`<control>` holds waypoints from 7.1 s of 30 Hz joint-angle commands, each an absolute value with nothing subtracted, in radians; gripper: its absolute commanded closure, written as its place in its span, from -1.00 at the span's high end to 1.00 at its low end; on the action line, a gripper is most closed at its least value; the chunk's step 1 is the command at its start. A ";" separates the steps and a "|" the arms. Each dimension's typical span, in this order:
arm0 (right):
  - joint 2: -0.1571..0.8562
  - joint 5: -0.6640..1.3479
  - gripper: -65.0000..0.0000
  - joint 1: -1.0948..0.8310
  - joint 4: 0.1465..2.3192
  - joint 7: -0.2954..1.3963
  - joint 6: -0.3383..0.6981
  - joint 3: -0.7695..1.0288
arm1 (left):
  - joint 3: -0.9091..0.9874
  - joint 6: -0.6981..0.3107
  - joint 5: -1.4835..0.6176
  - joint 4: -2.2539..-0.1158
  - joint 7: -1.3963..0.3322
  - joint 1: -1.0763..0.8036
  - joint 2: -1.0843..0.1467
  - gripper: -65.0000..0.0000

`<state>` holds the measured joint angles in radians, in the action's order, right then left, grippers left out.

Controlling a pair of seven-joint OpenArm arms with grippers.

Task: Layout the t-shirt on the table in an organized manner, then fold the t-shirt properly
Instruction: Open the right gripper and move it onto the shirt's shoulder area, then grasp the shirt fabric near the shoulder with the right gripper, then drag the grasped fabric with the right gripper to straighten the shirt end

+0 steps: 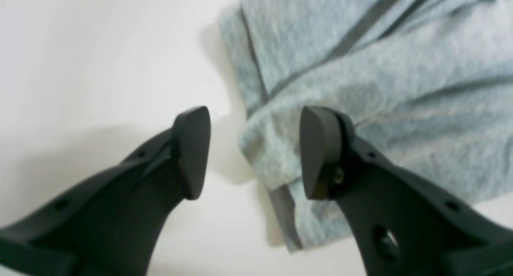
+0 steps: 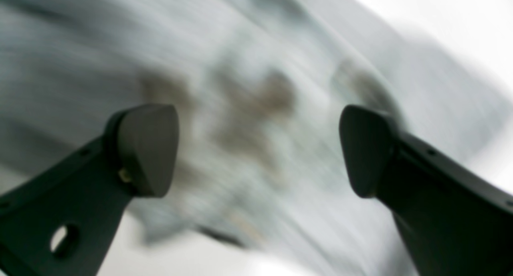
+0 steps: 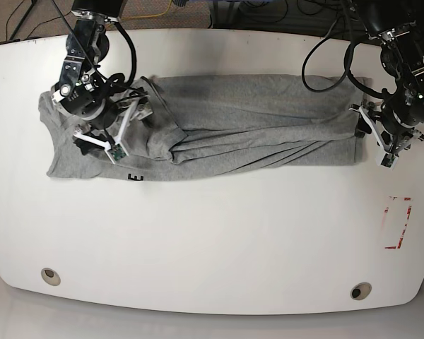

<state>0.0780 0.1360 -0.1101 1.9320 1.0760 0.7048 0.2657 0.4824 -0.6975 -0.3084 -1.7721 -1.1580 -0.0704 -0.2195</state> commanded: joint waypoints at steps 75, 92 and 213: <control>0.053 0.101 0.58 -0.093 1.913 1.047 0.698 0.266 | 0.484 -0.698 -0.315 -1.719 -1.129 -0.070 -0.248 0.02; 0.058 0.101 -0.53 -0.059 1.693 0.926 0.698 0.266 | 0.489 -0.698 -0.315 -1.719 -1.129 -0.074 -0.249 0.02; 0.071 0.101 0.43 -0.188 2.028 1.133 0.698 0.447 | 0.487 -0.698 -0.318 -1.719 -1.130 -0.071 -0.249 0.03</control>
